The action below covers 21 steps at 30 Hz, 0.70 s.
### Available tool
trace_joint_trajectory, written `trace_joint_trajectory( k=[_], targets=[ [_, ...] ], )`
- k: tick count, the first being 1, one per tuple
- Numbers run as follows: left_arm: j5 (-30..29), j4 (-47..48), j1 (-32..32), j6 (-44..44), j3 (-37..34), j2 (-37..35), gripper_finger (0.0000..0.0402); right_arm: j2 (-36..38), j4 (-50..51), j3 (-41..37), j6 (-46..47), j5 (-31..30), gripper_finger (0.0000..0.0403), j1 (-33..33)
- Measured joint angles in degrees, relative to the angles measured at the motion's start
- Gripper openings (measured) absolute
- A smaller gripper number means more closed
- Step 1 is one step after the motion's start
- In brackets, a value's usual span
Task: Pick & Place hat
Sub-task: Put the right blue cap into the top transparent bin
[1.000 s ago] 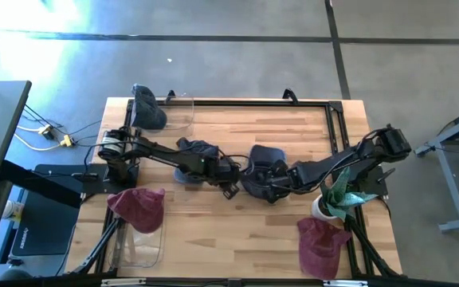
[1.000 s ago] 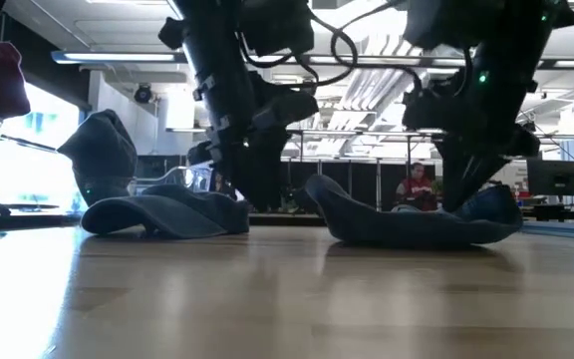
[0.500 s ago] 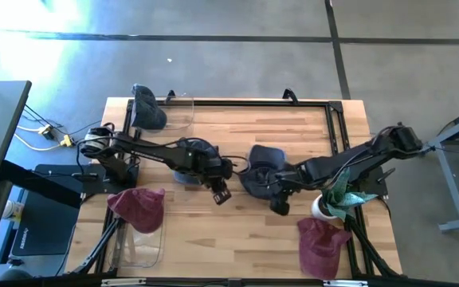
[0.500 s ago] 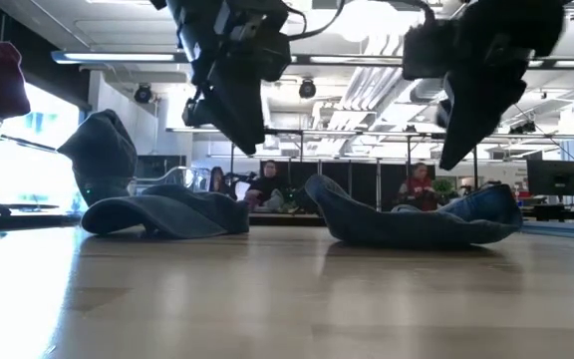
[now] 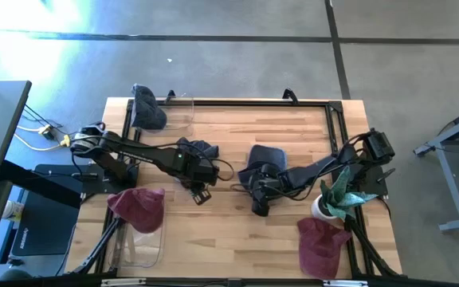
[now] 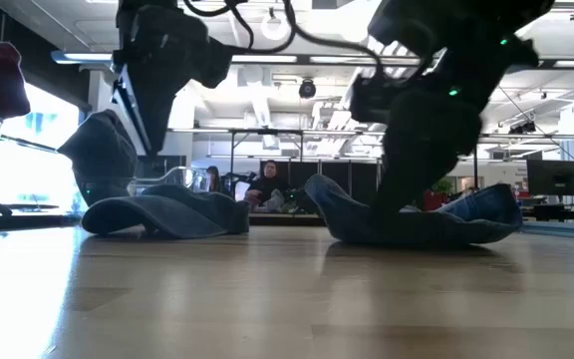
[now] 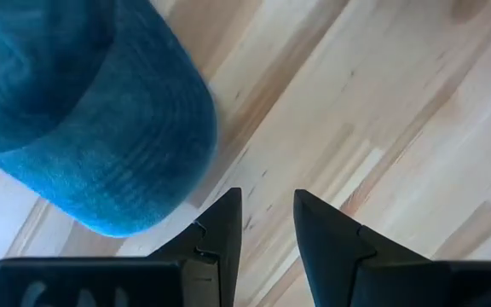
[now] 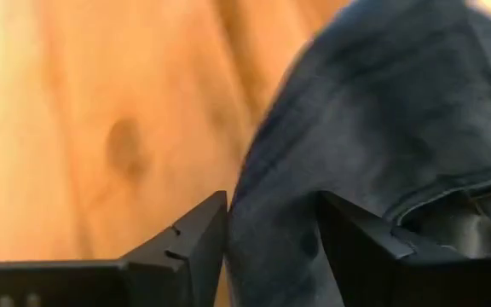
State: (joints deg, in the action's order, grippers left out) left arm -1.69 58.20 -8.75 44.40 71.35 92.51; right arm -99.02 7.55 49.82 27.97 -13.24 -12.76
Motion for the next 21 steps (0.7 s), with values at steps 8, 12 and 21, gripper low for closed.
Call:
trace_joint_trajectory(
  k=[8, 12, 21],
  targets=[
    [-0.5, 0.0, -0.3, 3.7, -2.1, -6.6, 0.0103, -1.6, -14.3, 0.0, 2.2, 0.5, 0.0029, 3.9],
    [-2.7, -0.1, -0.3, 4.7, -2.1, -9.9, 0.0103, -1.1, -19.1, 0.0, 0.6, 4.4, 0.0016, 4.7],
    [-7.2, -8.5, -3.5, 5.4, -2.1, -12.6, 0.0103, 4.1, -17.5, 0.0, 3.7, 11.4, 0.0043, 5.0]
  ],
)
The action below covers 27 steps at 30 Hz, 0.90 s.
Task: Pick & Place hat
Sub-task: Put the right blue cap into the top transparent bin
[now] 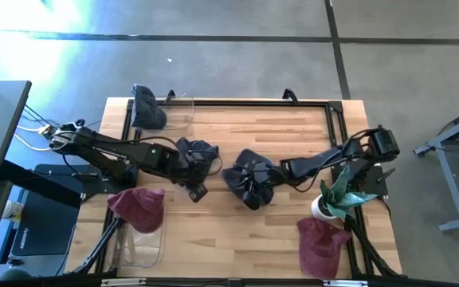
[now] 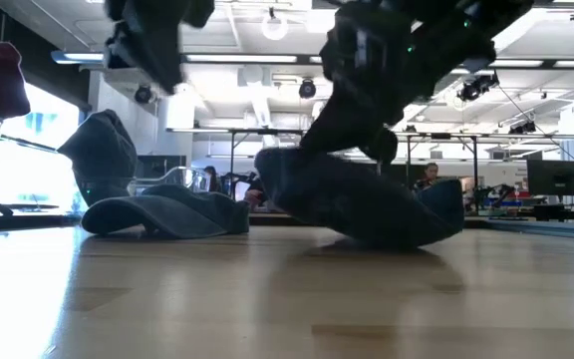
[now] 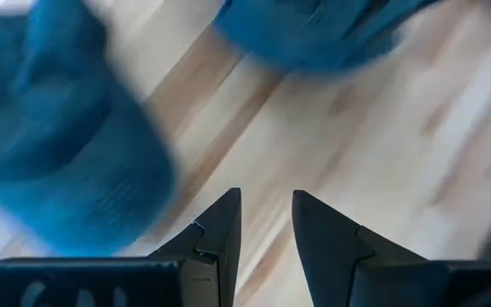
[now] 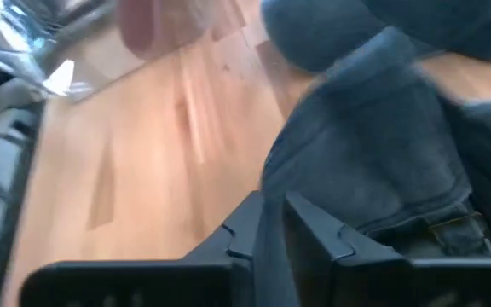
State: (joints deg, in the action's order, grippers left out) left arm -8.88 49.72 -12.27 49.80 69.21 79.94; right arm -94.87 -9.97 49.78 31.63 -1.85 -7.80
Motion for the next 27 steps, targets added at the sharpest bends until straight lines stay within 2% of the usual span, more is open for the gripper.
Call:
trace_joint_trajectory(
  k=[5, 9, 12, 17, 19, 24, 27],
  targets=[
    [0.4, -12.0, -0.1, -0.6, 0.1, 3.6, 0.0103, 6.0, 6.0, 0.0, 4.8, 3.0, 0.0104, 0.7],
    [0.6, -20.7, -0.1, -1.7, 0.2, 8.0, 0.0103, 10.4, 15.1, 0.1, 8.7, 1.2, 0.0119, -1.3],
    [1.4, -25.1, -0.1, -3.2, 0.0, 12.2, 0.0103, 10.4, 23.3, 0.0, 9.8, -0.9, 0.0104, -3.1],
    [0.9, -24.4, 1.9, -3.5, 0.0, 19.9, 0.0103, 5.5, 23.9, -0.1, 8.6, -1.4, 0.0040, -5.1],
    [0.8, -22.4, 3.0, -3.5, -0.1, 22.0, 0.0103, 3.3, 24.5, 0.0, 9.9, -3.5, 0.0013, -5.7],
    [0.1, -17.0, 4.5, -2.6, -0.1, 24.3, 0.0103, 2.0, 31.6, 0.0, 21.0, -12.0, 0.0016, -6.7],
    [-1.0, -15.1, 4.3, -2.6, 0.1, 24.1, 0.0103, 2.5, 36.8, 0.0, 26.9, -14.4, 0.0009, -7.2]
  ],
)
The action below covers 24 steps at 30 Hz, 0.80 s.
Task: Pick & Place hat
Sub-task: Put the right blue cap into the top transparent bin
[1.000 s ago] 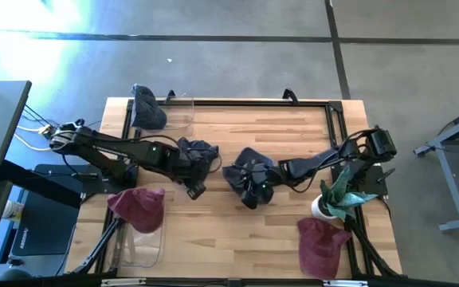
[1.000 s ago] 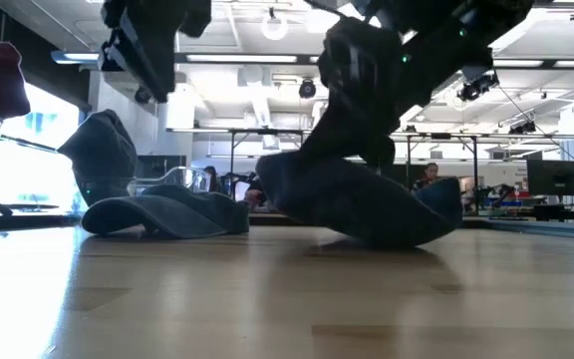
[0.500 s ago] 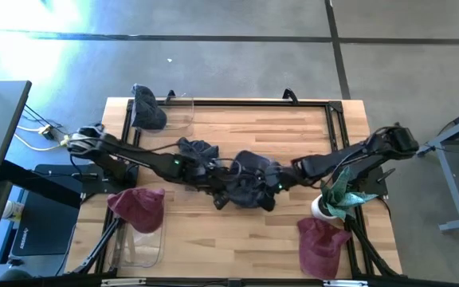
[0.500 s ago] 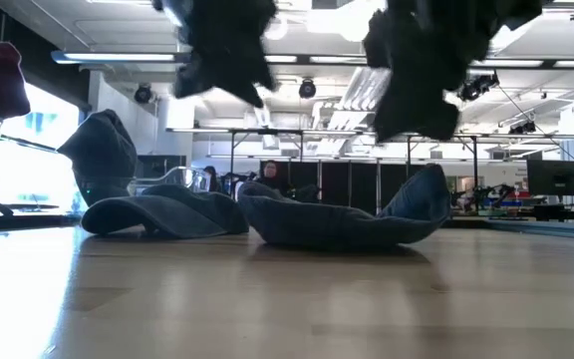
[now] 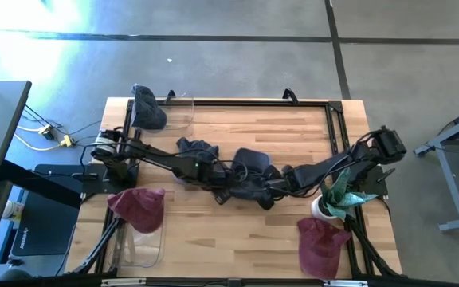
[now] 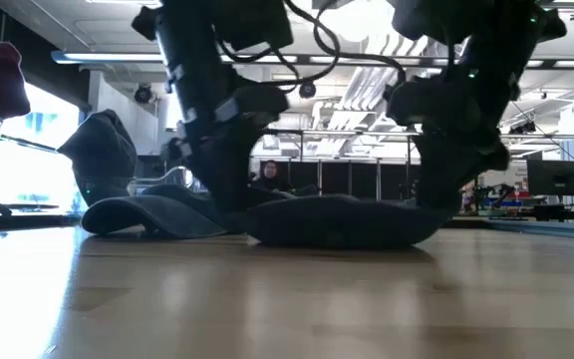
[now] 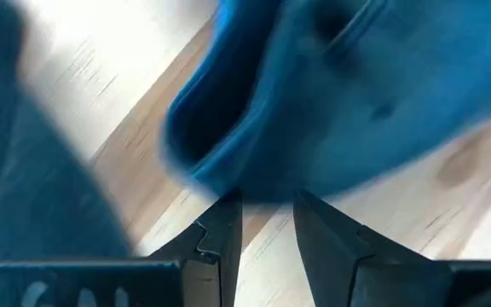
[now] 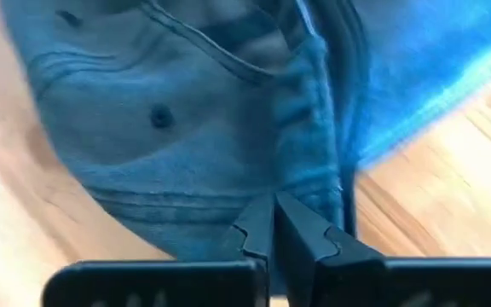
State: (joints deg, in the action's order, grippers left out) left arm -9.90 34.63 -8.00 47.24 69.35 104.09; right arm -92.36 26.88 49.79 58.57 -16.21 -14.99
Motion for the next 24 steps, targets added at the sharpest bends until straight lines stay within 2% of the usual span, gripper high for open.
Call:
trace_joint_trajectory(
  k=[5, 12, 16, 18, 21, 24],
  targets=[
    [-1.6, 0.9, -0.3, 0.0, -0.1, -0.7, 0.0103, 0.7, 2.9, 0.0, 1.0, -1.6, 0.0006, -0.9],
    [-1.1, 0.8, -0.3, 0.0, 0.5, -5.8, 0.0103, 5.5, 1.4, 0.0, 0.7, 2.2, 0.0002, -0.7],
    [0.7, -0.9, -0.1, -1.0, 1.1, -7.9, 0.0103, 6.9, -3.9, 0.0, -4.0, 6.9, 0.0001, 0.2],
    [2.2, -1.4, 0.9, -2.0, 1.0, -7.6, 0.0103, 4.7, -6.7, 0.0, -6.4, 8.4, 0.0001, 1.0],
    [3.4, -1.4, 2.8, -3.5, 1.0, -7.6, 0.0103, -0.1, -10.0, 0.0, -8.8, 7.5, 0.0001, 2.1],
    [-1.4, 4.7, 4.8, -2.3, 0.9, -7.6, 0.0103, -5.1, -12.0, 0.0, -9.1, 7.5, 0.0001, 3.3]
  ],
)
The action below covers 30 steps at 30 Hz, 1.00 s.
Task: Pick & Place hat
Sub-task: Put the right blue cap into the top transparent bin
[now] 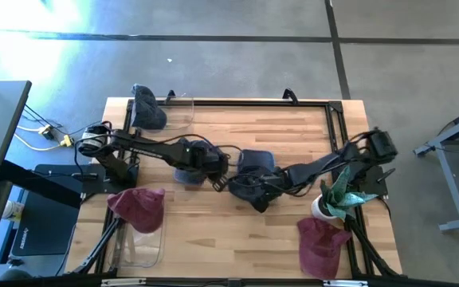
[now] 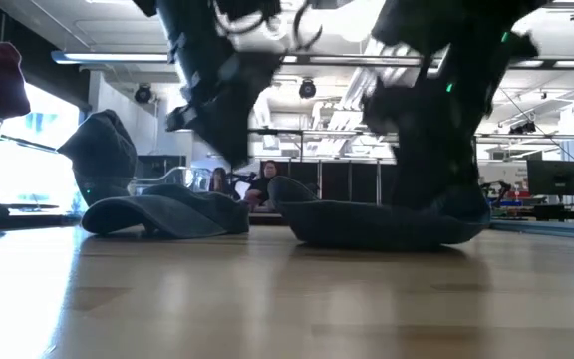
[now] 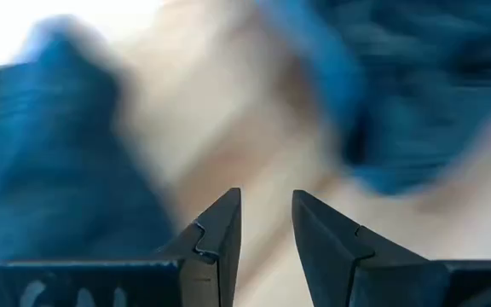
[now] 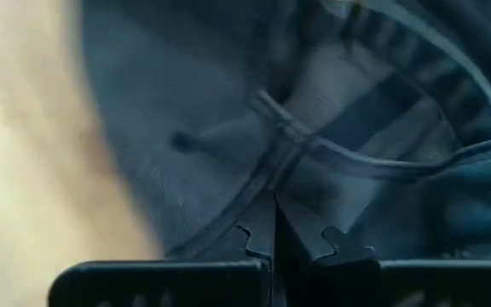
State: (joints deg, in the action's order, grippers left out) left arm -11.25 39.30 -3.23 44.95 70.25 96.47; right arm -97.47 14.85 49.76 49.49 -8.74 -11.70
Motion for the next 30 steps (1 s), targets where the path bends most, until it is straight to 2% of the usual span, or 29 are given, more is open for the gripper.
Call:
trace_joint_trajectory(
  k=[3, 6, 10, 16, 20, 24, 26, 30],
  targets=[
    [-3.4, 3.9, 1.3, -0.4, 0.0, -1.4, 0.0103, -3.2, -4.9, 0.1, -0.8, 0.7, 0.0001, 0.3],
    [-3.1, 4.8, 2.6, -3.1, 0.1, -3.4, 0.0103, -2.6, -7.7, 0.0, -2.5, 1.6, 0.0001, 0.0],
    [-2.6, 5.7, 3.7, -4.7, 0.0, -3.7, 0.0103, 4.2, -6.0, 0.2, -2.1, -0.6, 0.0000, -0.9],
    [-1.6, 6.5, 3.2, -6.7, 0.2, -5.5, 0.0103, 15.5, -3.8, 0.2, -10.3, 0.6, 0.0011, 0.3],
    [0.1, 6.3, 3.1, -9.4, 0.0, -5.7, 0.0103, 18.5, -3.0, 0.2, -17.9, 9.2, 0.0050, 1.9],
    [1.8, 6.9, 3.2, -10.4, 0.0, -5.7, 0.0103, 17.0, 0.4, 0.1, -28.2, 15.4, 0.0114, 0.4],
    [2.3, 7.4, 3.2, -10.2, 0.0, -5.7, 0.0103, 15.0, 1.9, 0.0, -36.1, 16.1, 0.0144, -1.1],
    [5.3, 10.3, 1.5, -11.4, 0.0, -6.8, 0.0103, 10.3, 1.6, 0.0, -49.8, 12.3, 0.0185, -3.5]
  ],
)
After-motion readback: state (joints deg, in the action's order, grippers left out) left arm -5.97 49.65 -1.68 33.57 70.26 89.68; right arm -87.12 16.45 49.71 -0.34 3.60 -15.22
